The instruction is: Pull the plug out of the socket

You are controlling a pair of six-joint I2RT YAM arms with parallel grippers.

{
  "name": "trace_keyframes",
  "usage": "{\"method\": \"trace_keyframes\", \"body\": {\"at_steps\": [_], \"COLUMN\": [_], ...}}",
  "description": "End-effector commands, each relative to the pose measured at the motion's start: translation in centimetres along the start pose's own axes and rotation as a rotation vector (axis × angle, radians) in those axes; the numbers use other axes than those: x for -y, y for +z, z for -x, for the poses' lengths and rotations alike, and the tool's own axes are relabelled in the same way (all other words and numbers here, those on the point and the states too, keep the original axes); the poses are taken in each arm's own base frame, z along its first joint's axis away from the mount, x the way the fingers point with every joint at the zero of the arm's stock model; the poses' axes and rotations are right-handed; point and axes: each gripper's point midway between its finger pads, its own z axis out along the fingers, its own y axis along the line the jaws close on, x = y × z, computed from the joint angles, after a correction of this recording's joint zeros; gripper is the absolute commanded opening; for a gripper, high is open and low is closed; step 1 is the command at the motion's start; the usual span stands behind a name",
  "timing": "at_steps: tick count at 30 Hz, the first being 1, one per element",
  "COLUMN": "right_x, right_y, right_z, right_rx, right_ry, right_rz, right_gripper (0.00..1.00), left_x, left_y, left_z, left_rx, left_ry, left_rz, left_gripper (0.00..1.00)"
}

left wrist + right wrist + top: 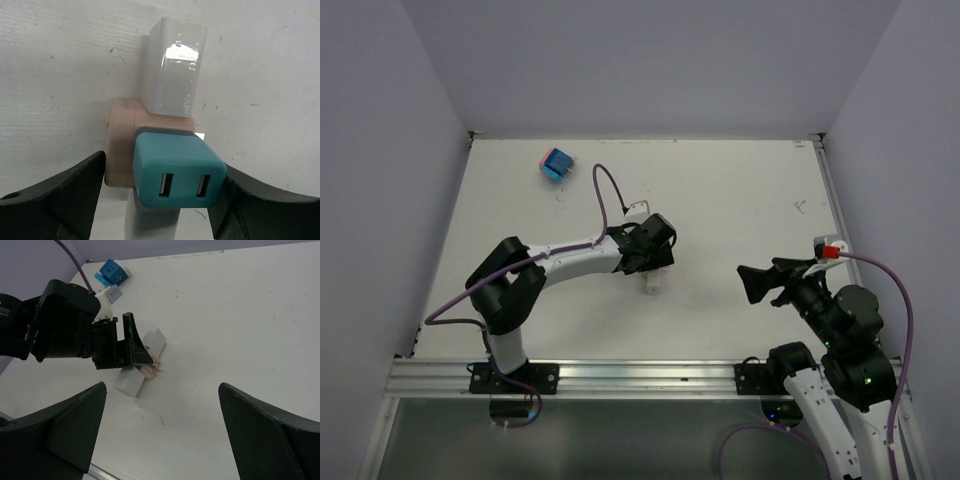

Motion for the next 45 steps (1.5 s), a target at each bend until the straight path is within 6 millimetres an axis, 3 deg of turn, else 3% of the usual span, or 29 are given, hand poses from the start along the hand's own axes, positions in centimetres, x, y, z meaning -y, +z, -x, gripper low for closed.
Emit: {"method": "trace_keyframes", "body": {"at_steps": [1, 11, 19, 23, 26, 30, 31, 32, 34, 39, 42, 43, 44, 45], "right_x": [-0.5, -0.2, 0.5, 0.6, 0.9, 1.7, 1.6, 1.5, 1.7, 2.3, 1.7, 0.9, 0.3, -1.2], "right_y": [0.0, 0.1, 1.4, 2.4, 3.5, 5.6, 6.0, 6.3, 7.2, 9.6, 11.0, 11.4, 12.4, 12.7], "right_z": [-0.7, -0.9, -2.1, -2.9, -3.7, -6.6, -6.9, -7.0, -7.6, -6.4, -6.7, -7.0, -7.0, -7.4], "right_rx": [-0.026, -0.041, -0.126, -0.185, -0.24, -0.426, -0.452, -0.472, -0.506, -0.475, -0.516, -0.526, -0.542, -0.557], "right_ry": [0.007, 0.027, 0.072, 0.089, 0.099, 0.121, 0.126, 0.134, 0.143, 0.126, 0.114, 0.094, 0.081, 0.062], "right_rz": [0.035, 0.013, -0.031, -0.037, -0.049, -0.078, -0.074, -0.066, -0.076, -0.134, -0.155, -0.152, -0.15, -0.125], "right_gripper": [0.99, 0.99, 0.99, 0.99, 0.99, 0.99, 0.99, 0.99, 0.99, 0.99, 0.99, 0.99, 0.99, 0.99], "left_x": [0.4, 3.1, 5.7, 5.6, 4.8, 2.2, 1.2, -0.2, -1.6, -6.4, -9.0, -9.7, -10.9, -11.9], "left_y": [-0.2, -2.5, -8.0, -10.7, -11.5, -10.7, -11.0, -10.2, -10.8, -9.6, -8.8, -8.9, -8.2, -8.0], "left_z": [-1.1, 0.6, 5.1, 6.9, 7.3, 6.4, 7.5, 6.2, 8.0, 7.5, 6.6, 6.8, 5.6, 6.2], "left_rx": [-0.041, -0.013, 0.113, 0.174, 0.203, 0.163, 0.174, 0.126, 0.16, 0.138, 0.109, 0.104, 0.076, 0.089], "left_ry": [-0.015, -0.017, 0.049, 0.088, 0.124, 0.127, 0.093, 0.093, 0.045, 0.041, 0.011, -0.021, -0.035, -0.067], "left_rz": [0.013, -0.071, -0.219, -0.256, -0.263, -0.276, -0.291, -0.296, -0.346, -0.279, -0.27, -0.29, -0.28, -0.278], "left_gripper": [0.8, 0.99, 1.0, 1.0, 1.0, 1.0, 1.0, 0.99, 0.99, 0.99, 1.0, 1.0, 1.0, 0.99]}}
